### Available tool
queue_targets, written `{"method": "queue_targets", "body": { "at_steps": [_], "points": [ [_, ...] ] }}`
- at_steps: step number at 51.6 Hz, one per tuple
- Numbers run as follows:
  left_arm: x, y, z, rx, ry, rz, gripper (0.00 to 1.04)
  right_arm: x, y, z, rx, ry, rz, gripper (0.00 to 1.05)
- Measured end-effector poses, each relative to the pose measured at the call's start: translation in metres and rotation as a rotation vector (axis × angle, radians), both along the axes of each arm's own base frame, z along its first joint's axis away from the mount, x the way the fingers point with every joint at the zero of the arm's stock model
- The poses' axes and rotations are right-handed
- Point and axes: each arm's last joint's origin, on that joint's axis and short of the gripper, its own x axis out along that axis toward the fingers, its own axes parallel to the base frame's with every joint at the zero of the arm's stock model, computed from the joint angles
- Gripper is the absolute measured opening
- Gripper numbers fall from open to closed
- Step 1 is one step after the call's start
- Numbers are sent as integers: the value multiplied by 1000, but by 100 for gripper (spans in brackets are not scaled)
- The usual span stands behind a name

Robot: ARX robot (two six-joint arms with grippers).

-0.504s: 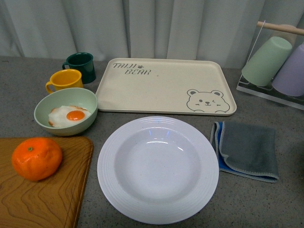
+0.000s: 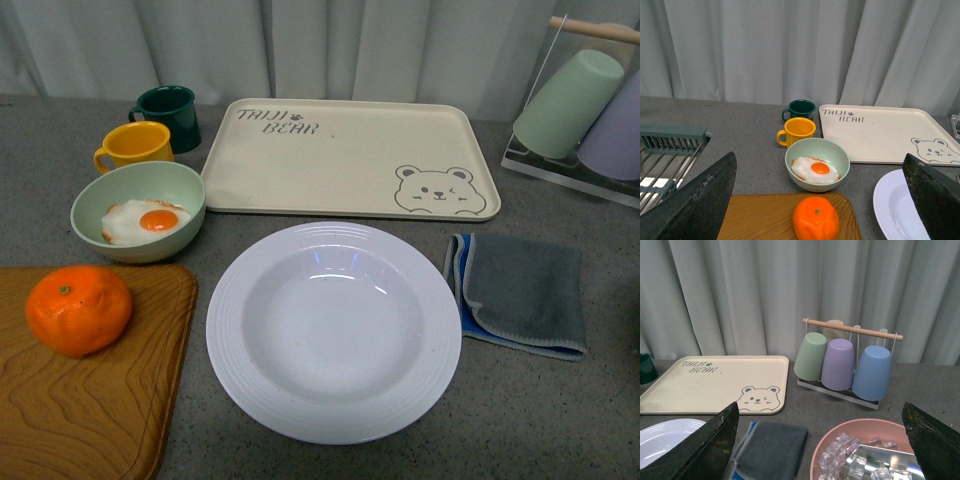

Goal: Place orange and plate with both arms

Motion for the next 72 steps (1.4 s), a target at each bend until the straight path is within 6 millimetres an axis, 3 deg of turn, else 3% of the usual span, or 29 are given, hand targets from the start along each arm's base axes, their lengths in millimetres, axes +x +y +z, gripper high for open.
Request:
{"method": "queue_targets", "body": {
  "at_steps": [42, 45, 48, 51, 54, 61, 72],
  "points": [
    [1, 0, 1, -14, 8, 18, 98, 0, 0, 0, 0, 0, 0, 95],
    [12, 1, 10, -72, 32, 98, 98, 0, 0, 0, 0, 0, 0, 95],
    [37, 2, 27, -138, 82, 138, 98, 0, 0, 0, 0, -1, 0, 95],
    [61, 3, 32, -173, 133, 146, 98, 0, 0, 0, 0, 0, 2, 95],
    [89, 4, 20, -186, 239, 150, 98, 0, 0, 0, 0, 0, 1, 95],
    [114, 3, -20, -192, 464, 127, 98, 0, 0, 0, 0, 0, 0, 95],
    [152, 7, -38, -236, 629, 65, 98, 0, 0, 0, 0, 0, 1, 95]
  ]
}}
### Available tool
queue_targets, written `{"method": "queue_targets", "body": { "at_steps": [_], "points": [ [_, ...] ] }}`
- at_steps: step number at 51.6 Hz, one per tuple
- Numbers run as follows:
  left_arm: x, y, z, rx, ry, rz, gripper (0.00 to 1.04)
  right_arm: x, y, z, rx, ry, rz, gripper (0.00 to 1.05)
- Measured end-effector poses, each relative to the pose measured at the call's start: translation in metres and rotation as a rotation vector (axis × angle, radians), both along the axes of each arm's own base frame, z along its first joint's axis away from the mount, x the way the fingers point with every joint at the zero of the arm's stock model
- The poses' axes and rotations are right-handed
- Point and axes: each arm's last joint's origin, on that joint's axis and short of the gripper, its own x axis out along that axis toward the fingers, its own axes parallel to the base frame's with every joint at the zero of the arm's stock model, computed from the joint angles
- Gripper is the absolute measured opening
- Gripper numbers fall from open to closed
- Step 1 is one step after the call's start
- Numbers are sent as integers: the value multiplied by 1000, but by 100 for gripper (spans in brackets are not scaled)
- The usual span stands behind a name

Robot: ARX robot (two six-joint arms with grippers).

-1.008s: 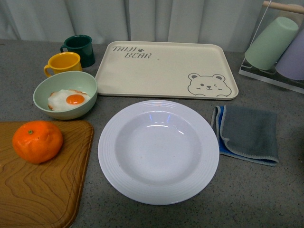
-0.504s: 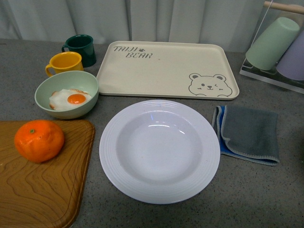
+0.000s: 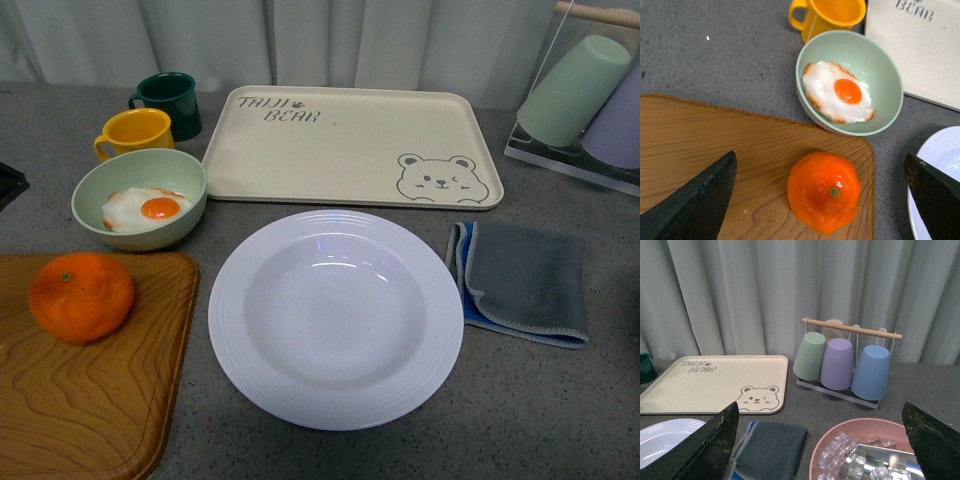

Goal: Place orange and plate with both arms

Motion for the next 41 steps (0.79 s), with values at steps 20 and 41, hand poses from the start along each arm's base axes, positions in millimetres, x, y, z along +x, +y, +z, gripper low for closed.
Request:
{"method": "queue_targets", "body": {
  "at_steps": [20, 41],
  "points": [
    [35, 0, -32, -91, 220, -84, 98, 0, 0, 0, 0, 0, 0, 95],
    [33, -14, -52, -120, 353, -191, 98, 0, 0, 0, 0, 0, 0, 95]
  ]
}}
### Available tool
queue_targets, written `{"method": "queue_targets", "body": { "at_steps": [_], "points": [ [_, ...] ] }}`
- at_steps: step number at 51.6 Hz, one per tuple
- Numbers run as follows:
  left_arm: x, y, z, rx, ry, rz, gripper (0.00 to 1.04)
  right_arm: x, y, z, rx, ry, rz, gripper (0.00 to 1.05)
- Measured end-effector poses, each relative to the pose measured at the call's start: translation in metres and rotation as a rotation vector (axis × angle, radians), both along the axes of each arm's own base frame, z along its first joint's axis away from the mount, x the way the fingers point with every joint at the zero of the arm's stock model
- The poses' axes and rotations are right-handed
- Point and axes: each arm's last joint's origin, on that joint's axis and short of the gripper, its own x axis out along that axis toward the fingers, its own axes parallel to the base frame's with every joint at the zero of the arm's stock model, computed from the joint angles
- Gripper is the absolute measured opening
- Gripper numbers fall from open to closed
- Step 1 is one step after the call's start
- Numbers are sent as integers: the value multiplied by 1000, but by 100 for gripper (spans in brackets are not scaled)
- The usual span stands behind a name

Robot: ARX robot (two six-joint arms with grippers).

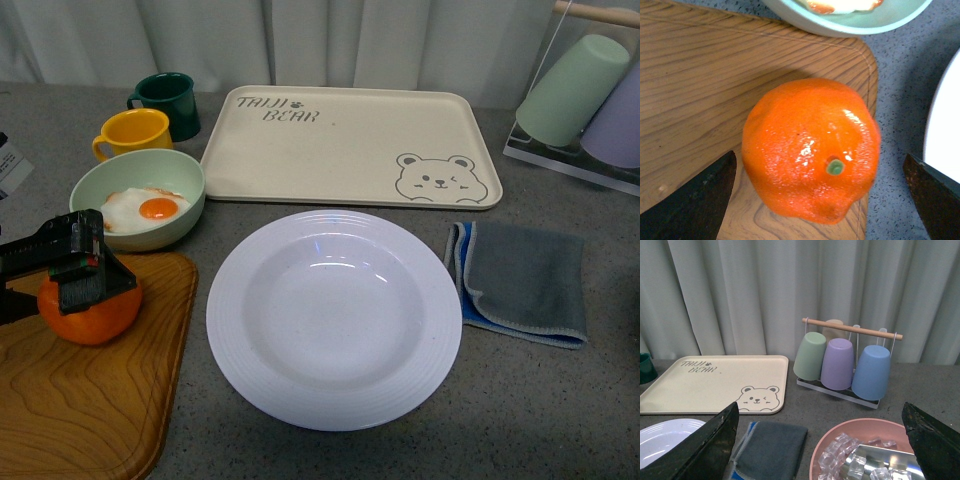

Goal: Place orange and plate with both arms

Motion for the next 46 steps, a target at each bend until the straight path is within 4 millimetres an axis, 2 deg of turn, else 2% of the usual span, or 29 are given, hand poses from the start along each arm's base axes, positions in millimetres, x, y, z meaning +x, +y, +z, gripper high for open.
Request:
{"method": "queue_targets", "body": {
  "at_steps": [7, 16, 22, 27, 33, 38, 46],
  "points": [
    [3, 6, -6, 16, 17, 23, 97, 0, 0, 0, 0, 0, 0, 95],
    [4, 2, 0, 30, 6, 13, 62, 0, 0, 0, 0, 0, 0, 95],
    [3, -11, 14, 29, -30, -32, 53, 0, 0, 0, 0, 0, 0, 95],
    [7, -33, 32, 7, -93, -94, 51, 0, 0, 0, 0, 0, 0, 95],
    [13, -60, 40, 0, -133, -152, 50, 0, 0, 0, 0, 0, 0, 95],
    [19, -89, 40, -11, -149, -212, 49, 0, 0, 0, 0, 0, 0, 95],
    [27, -131, 25, -7, -118, -300, 49, 0, 0, 0, 0, 0, 0, 95]
  ]
}}
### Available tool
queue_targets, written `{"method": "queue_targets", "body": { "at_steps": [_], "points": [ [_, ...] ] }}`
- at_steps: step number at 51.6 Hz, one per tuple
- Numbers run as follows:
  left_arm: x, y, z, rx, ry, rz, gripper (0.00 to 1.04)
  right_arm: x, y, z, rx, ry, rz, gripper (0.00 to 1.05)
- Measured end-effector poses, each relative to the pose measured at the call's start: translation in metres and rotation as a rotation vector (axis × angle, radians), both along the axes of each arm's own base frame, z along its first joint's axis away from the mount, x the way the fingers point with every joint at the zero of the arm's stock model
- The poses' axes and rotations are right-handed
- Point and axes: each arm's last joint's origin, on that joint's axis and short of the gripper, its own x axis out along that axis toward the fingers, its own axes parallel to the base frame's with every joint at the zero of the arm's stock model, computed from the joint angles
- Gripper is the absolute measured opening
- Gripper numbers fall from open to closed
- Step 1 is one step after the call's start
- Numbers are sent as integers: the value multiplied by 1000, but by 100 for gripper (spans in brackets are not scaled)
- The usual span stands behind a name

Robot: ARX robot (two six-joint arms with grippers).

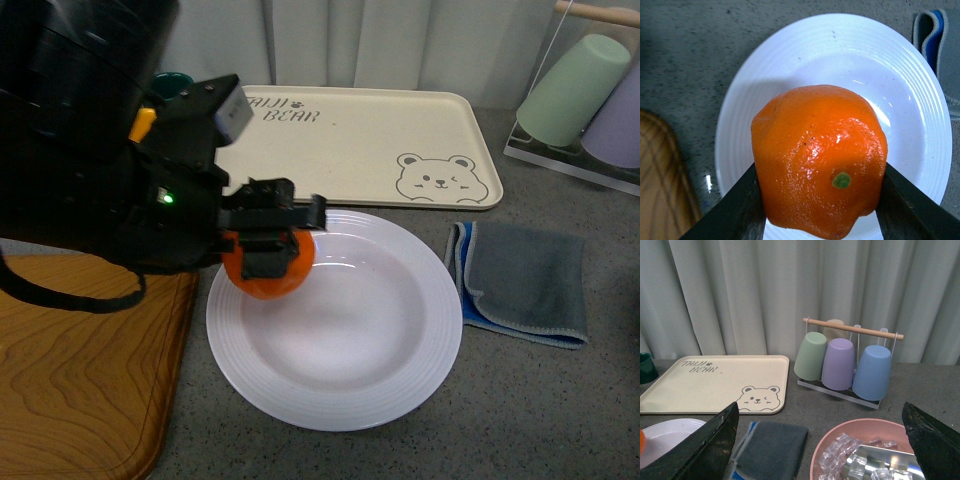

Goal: Place orange and plate with both arms

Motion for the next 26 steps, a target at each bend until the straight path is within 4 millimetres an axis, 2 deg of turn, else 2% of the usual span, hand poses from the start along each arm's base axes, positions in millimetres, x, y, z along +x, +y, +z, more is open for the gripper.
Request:
{"method": "queue_targets", "body": {
  "at_steps": [6, 15, 19, 24, 26],
  "points": [
    [4, -18, -14, 29, 26, -30, 49, 0, 0, 0, 0, 0, 0, 95],
    [8, -26, -28, 68, 33, -57, 49, 0, 0, 0, 0, 0, 0, 95],
    [6, -26, -32, 79, 50, -63, 64, 0, 0, 0, 0, 0, 0, 95],
    [6, -26, -32, 76, 52, -65, 76, 0, 0, 0, 0, 0, 0, 95],
    [6, -26, -30, 69, 52, -68, 86, 0, 0, 0, 0, 0, 0, 95]
  ]
}}
